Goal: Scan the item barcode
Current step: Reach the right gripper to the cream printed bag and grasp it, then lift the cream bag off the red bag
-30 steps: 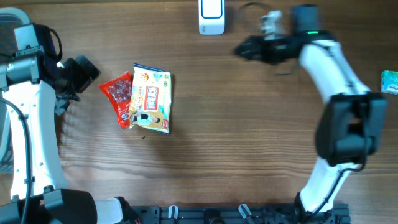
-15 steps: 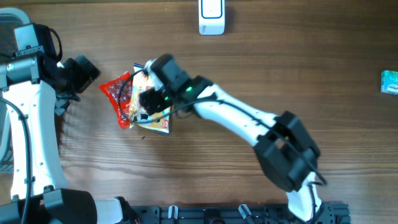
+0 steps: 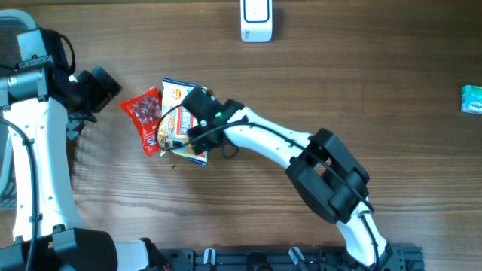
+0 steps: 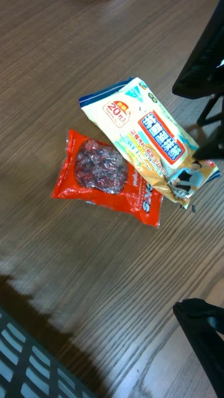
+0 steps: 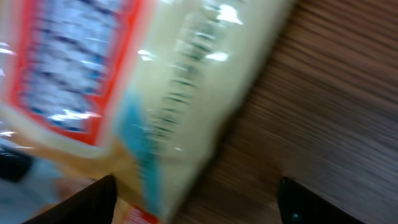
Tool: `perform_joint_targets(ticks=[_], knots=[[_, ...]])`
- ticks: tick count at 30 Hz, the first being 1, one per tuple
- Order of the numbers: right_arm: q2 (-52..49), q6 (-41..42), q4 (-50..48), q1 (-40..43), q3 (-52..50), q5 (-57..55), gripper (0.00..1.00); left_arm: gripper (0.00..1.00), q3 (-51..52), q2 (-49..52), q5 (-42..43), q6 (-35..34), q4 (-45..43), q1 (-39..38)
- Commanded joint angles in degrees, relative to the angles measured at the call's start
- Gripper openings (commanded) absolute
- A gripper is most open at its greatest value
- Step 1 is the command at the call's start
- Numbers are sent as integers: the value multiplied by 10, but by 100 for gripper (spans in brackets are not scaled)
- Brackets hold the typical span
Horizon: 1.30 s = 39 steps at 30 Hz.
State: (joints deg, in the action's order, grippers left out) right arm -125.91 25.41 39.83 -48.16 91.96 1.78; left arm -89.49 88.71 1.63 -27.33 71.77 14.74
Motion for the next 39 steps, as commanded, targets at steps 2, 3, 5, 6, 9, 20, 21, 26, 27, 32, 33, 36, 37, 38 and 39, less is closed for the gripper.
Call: perform_joint_targets(ticks=[2,3,5,6,9,20,21,26,27,32,33,36,37,38,39], knots=[[4,48,120,68,12,-59,84,100,-1,1,5,-3,0,2],[13,48,140,80,14,-56,86,100,-1,1,5,-3,0,2],[31,29,150,97,17,-16,91,100,-1,1,5,-3,0,2],[42,10,143,102,18,20,91,100,-1,1,5,-3,0,2],[78,-37,70,104,18,162,91,100,-1,1,5,-3,0,2],[30,9,-177,13,18,210,62,100,-1,1,5,-3,0,2],[14,9,-168,3,18,184,56,100,-1,1,5,-3,0,2],[-31,13,-117,0,18,159,32,100,-1,1,5,-3,0,2],[-32,13,-103,2,18,151,27,100,-1,1,5,-3,0,2],[-33,40,7,10,18,50,4,100,-1,1,5,-3,0,2],[-32,50,32,13,18,35,4,100,-1,1,5,-3,0,2],[-32,66,126,31,18,-16,4,100,-1,1,5,-3,0,2],[-31,80,170,43,18,-45,4,100,-1,1,5,-3,0,2],[-28,86,203,53,18,-69,4,100,-1,1,5,-3,0,2],[-22,92,233,63,18,-95,4,100,-1,1,5,-3,0,2]])
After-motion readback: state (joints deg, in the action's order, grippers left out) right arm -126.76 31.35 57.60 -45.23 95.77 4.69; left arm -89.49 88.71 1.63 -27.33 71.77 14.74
